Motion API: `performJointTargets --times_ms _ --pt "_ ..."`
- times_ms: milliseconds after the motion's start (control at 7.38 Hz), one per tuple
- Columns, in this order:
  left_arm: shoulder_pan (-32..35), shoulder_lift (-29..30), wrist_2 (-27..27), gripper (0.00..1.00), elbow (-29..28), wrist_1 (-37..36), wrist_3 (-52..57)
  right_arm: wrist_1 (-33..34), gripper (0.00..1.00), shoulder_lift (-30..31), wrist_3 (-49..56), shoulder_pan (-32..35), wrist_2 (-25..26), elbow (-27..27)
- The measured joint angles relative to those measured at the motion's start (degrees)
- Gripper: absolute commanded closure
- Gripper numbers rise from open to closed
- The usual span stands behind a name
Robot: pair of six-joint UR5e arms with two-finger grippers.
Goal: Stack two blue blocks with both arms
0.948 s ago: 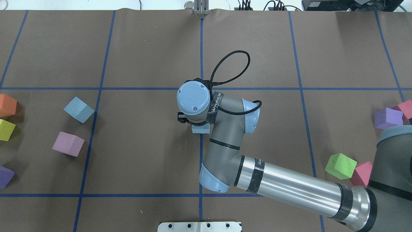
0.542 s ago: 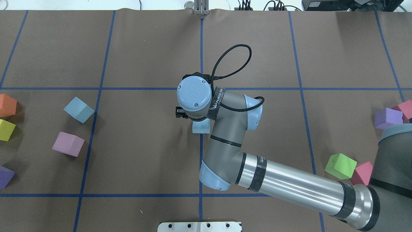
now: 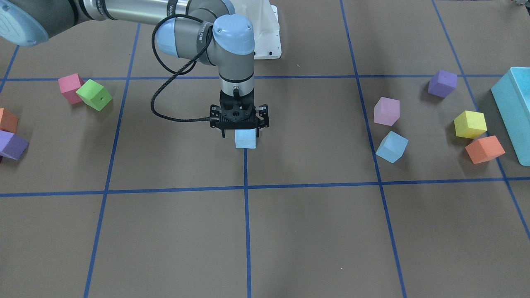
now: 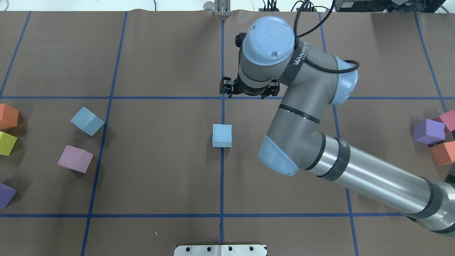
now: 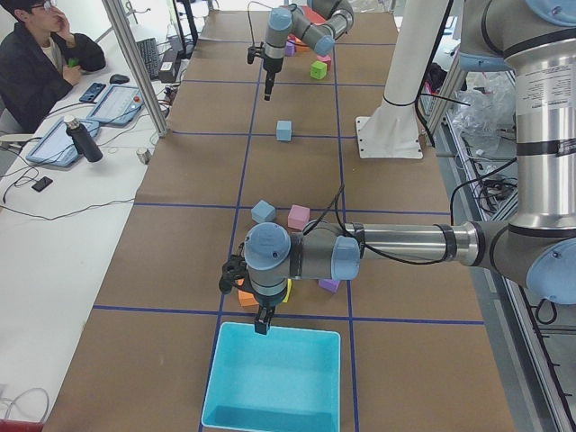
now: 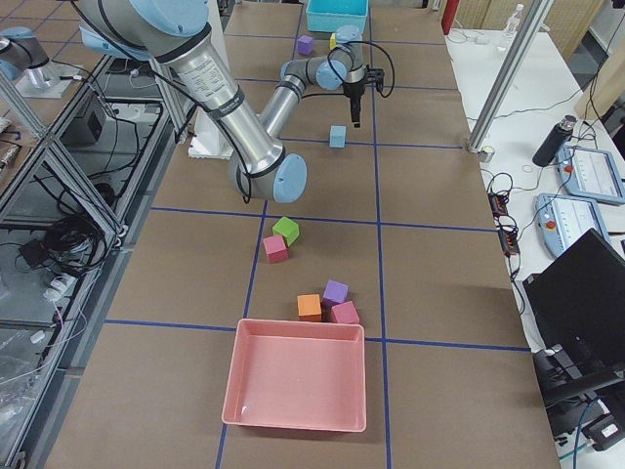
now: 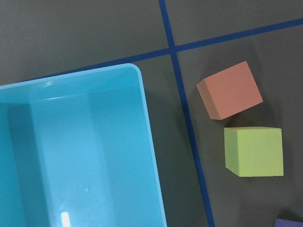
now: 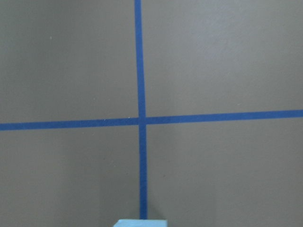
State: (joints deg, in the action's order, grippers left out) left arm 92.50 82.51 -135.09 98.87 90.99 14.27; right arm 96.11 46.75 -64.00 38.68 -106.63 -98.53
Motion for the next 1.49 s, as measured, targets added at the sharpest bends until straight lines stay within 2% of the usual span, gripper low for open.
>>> performJointTargets --times_ms 271,542,813,948,1219,1490 --pt "-0.09 2.76 -0.05 0.01 1.87 2.31 -0.02 -0.01 0.00 7.30 11.73 8.98 -5.31 -2.49" --pt "-0.42 6.74 -0.35 0.01 -0.53 14.02 -0.75 -0.93 0.00 13.62 25.98 19.71 -11.56 -1.40" --pt "-3.01 11.55 -3.12 0.01 -1.34 20.75 -13.31 -1.29 0.00 21.08 40.95 28.69 -15.49 -0.30" --pt "-6.38 14.31 -3.67 0.01 -1.34 21.65 -19.37 -1.31 0.00 25.26 47.79 33.52 -18.07 -0.09" --pt "-15.41 17.48 -2.01 0.01 -1.27 24.31 -23.02 -1.34 0.00 33.31 58.91 42.11 -23.03 0.02" --pt "-25.01 19.38 1.69 0.01 -1.81 26.27 -25.52 -2.65 0.00 41.98 65.86 47.48 -24.59 -0.24"
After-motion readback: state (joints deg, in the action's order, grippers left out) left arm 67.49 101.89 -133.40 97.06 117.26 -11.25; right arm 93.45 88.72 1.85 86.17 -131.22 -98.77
